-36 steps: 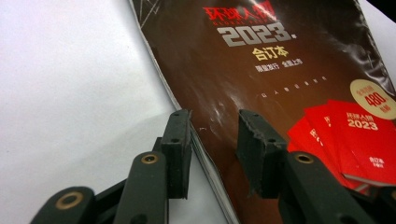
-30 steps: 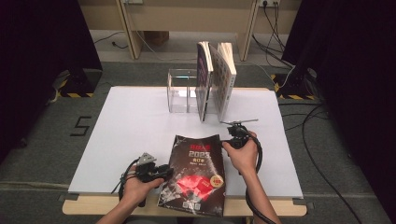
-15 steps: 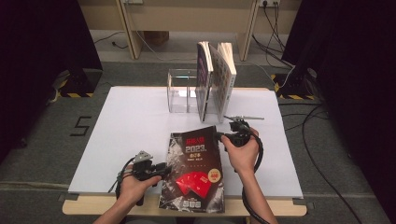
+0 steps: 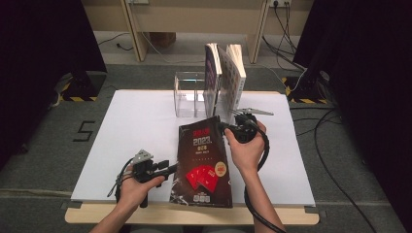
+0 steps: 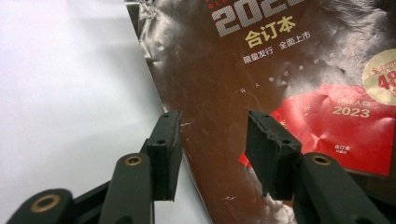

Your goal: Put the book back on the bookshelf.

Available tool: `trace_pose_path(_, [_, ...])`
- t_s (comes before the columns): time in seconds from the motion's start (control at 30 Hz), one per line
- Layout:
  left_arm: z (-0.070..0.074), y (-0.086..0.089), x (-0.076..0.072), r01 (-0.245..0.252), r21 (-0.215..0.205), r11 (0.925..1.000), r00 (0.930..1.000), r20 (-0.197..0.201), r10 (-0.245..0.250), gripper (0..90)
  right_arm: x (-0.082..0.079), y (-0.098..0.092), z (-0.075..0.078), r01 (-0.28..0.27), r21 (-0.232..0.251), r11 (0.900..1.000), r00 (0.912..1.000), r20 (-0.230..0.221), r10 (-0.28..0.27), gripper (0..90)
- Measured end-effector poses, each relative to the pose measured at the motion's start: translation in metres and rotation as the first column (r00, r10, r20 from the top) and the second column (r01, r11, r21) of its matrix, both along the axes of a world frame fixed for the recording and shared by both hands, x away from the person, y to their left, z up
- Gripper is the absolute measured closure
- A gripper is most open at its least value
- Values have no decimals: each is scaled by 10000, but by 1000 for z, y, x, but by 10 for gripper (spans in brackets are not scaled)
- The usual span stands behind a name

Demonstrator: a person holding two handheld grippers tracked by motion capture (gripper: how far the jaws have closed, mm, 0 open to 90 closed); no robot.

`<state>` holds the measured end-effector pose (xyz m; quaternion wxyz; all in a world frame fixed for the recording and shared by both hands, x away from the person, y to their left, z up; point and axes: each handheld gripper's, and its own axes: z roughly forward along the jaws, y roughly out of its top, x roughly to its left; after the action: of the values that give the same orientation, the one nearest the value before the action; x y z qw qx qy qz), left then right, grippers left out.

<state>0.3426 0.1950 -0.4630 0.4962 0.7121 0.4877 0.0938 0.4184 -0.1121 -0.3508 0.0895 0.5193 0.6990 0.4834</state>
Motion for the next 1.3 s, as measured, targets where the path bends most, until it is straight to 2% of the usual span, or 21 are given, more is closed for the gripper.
trace_pose_path(0.5, [18,-7,6,171,-281,9995,9994,295,-163,529,4,14,24,185,114,9998,9967,782,-194,875])
trace_pose_path(0.83, [36,-10,14,201,-287,9994,9972,729,-180,516,13,22,32,197,208,9996,9966,791,-212,875])
trace_pose_path(1.0, [42,-14,17,207,-315,9993,9970,753,-183,510,16,24,36,228,232,9995,9963,828,-246,875])
trace_pose_path(1.3, [43,-17,19,296,-304,9991,9967,762,-272,500,21,29,41,255,189,9995,9941,1047,-274,874])
